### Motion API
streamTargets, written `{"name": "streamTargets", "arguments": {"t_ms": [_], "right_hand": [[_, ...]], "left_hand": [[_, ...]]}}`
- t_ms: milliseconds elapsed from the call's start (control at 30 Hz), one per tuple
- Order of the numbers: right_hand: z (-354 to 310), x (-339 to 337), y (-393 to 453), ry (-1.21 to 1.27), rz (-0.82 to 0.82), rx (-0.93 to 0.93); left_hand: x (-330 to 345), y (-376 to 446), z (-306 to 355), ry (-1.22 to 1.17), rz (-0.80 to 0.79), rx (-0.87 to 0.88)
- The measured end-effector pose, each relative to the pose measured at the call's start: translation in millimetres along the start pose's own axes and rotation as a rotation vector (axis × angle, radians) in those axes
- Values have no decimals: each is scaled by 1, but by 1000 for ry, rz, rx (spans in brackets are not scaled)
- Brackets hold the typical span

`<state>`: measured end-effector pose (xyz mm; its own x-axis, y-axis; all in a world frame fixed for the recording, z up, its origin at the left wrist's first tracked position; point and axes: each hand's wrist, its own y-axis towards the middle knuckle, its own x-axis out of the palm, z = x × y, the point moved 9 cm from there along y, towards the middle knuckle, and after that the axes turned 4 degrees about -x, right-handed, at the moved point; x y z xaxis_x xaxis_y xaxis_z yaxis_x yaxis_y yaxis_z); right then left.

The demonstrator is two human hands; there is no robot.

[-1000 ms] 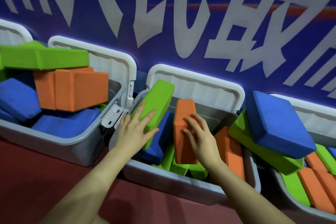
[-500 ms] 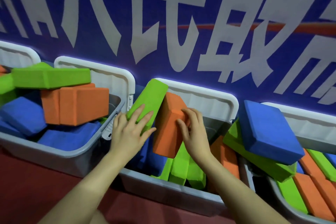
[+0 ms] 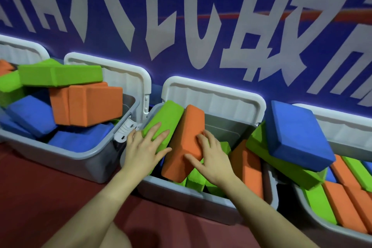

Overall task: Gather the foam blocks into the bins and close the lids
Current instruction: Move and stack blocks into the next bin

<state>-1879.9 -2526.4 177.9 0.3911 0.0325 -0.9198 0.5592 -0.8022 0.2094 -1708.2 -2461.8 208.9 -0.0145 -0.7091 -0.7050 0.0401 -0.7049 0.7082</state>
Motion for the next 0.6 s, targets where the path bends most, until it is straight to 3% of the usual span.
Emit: {"name": "streamTargets", "arguments": {"t_ms": [133, 400, 500, 600], "right_hand": [[-13, -2, -5, 28, -13, -132], [-7, 15, -6, -73, -222, -102], [-10, 20, -4, -174, -252, -120], [-7, 17, -5, -214, -175, -134]], "left_hand": [[1, 0, 4, -38, -52, -13], [14, -6, -4, -194, -266, -203], [9, -4, -3, -197, -267, -202], [-2, 4, 5, -190, -206, -177]]}}
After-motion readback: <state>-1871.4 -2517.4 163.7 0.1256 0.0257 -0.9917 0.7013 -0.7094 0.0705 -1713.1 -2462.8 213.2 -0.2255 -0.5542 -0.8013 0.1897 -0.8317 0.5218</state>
